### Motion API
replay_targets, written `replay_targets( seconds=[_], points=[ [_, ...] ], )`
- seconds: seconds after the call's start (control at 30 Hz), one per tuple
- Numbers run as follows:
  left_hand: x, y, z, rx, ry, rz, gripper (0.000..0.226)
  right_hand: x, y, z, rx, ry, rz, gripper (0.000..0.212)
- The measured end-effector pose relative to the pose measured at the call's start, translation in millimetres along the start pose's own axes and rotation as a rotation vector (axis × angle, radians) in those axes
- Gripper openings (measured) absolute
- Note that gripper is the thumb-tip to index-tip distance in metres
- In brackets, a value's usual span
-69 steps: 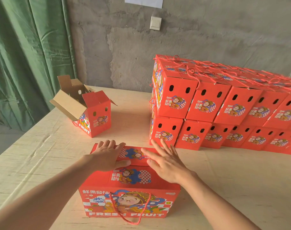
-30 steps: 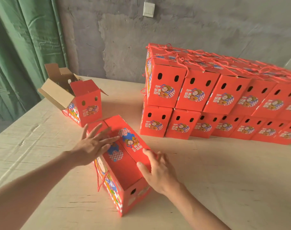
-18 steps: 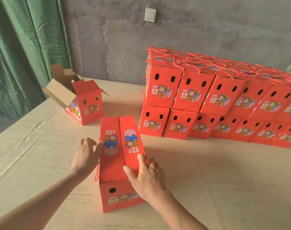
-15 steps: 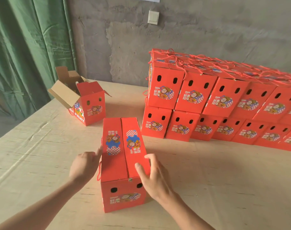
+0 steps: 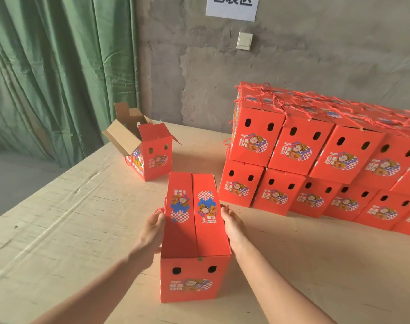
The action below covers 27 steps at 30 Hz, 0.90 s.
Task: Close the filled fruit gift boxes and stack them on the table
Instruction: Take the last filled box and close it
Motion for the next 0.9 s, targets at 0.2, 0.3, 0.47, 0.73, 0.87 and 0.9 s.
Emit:
replay_targets(
  seconds=[0.2, 0.3, 0.47, 0.73, 0.87, 0.9],
  points=[
    [-1, 1, -46, -0.413, 0.115, 0.000, 0.026, -2, 0, 51, 0.271, -0.123, -0.137, 0.018],
    [-5, 3, -85, -0.584, 0.269, 0.020, 0.020, -14, -9, 89, 0.444, -0.165, -0.033, 0.023],
    [-24, -15, -166, -0.934, 0.576, 0.106, 0.020, -52, -30, 139, 0.448, -0.095, 0.210, 0.030],
    [-6, -7, -190, -0.831, 0.712, 0.155, 0.033, -73, -47, 138, 0.001, -0.101, 0.560, 0.029],
    [3, 17, -130, -0.685, 0.958, 0.209, 0.023, -64, -37, 155, 0.042, -0.073, 0.353, 0.025],
    [4, 18, -113, -0.683, 1.012, 0.246, 0.024, -63, -34, 159, 0.075, -0.074, 0.298, 0.025]
  ],
)
Point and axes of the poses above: each hand's wrist, its own y-axis towards the middle knuckle, its own x-axis out of the back of the hand, z = x × y, the point moved 6 cm from there along y, towards the middle knuckle, and after that the axes turned 4 degrees about -y, right-handed, at the moved point
